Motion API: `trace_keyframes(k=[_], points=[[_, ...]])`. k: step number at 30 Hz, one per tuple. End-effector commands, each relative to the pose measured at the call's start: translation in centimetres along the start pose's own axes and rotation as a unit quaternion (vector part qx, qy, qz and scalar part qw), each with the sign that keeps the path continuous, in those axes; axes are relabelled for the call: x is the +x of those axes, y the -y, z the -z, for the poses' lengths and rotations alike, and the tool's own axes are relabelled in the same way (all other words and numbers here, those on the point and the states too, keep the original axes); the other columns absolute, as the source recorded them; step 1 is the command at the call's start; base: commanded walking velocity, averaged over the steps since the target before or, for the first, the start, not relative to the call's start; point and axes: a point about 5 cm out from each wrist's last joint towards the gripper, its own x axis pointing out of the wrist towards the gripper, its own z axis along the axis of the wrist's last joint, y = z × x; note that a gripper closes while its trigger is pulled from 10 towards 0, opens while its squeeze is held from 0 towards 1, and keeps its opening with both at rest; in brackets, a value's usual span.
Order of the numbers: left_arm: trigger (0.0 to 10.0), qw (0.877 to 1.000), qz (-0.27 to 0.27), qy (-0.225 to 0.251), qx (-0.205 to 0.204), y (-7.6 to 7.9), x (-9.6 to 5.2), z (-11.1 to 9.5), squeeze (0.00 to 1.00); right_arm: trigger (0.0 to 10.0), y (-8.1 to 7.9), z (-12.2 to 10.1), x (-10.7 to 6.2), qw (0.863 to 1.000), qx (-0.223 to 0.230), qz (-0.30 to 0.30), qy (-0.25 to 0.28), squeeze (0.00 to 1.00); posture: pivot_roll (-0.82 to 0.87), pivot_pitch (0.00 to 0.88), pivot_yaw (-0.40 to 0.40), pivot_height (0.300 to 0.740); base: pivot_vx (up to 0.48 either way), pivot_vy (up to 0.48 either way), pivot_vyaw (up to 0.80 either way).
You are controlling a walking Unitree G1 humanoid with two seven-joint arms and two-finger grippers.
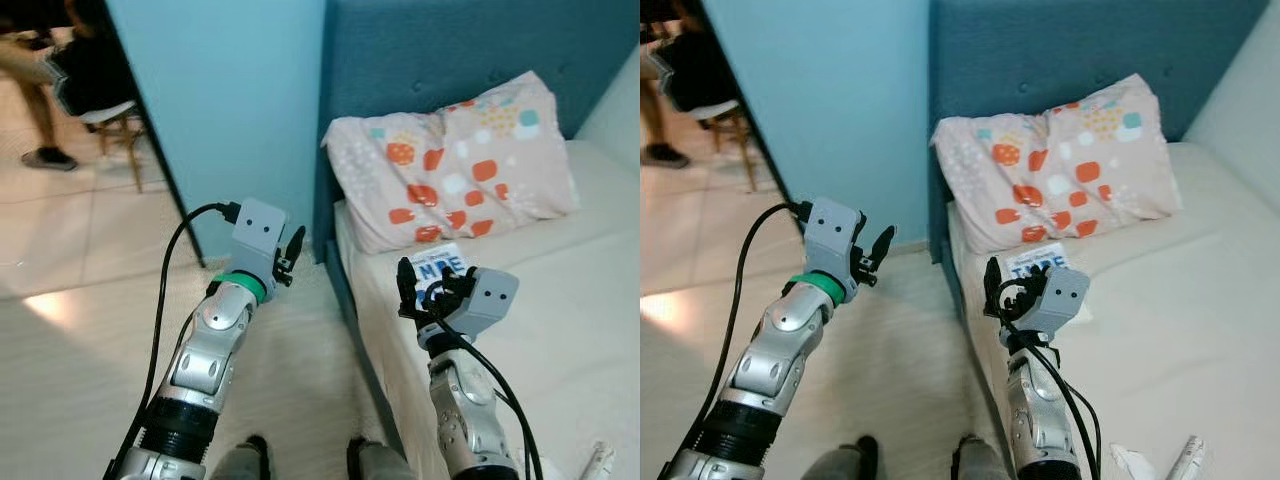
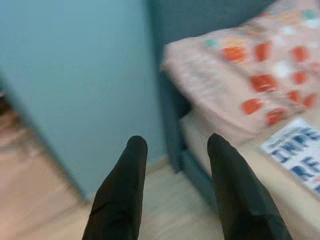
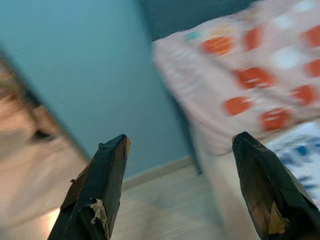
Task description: Clean up the room
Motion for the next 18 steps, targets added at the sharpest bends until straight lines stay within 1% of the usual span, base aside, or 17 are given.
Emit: trace_keyframes(k=[1,15,18], points=[[10.0,1.000,0.000,-0.007,0.006,-0.04,-0.03,0.31,0.00,10.0,0.13,0.43,-0.39,1.000,0.002,0.006,-0.005,0.00,0.05,0.049,0.016,0.736,-0.352,0.000,0.00],[10.0,1.000,0.001,-0.008,0.006,0.03,-0.06,0.46,0.00,10.0,0.56,1.00,-0.55,1.000,-0.004,0.008,-0.017,0.00,0.05,0.046,0.013,0.736,-0.355,0.000,0.00],[10.0,1.000,0.002,-0.009,0.006,0.06,-0.04,0.48,0.00,10.0,0.62,1.06,-0.56,1.000,-0.003,0.009,-0.019,0.00,0.05,0.046,0.013,0.736,-0.368,0.000,-0.57]])
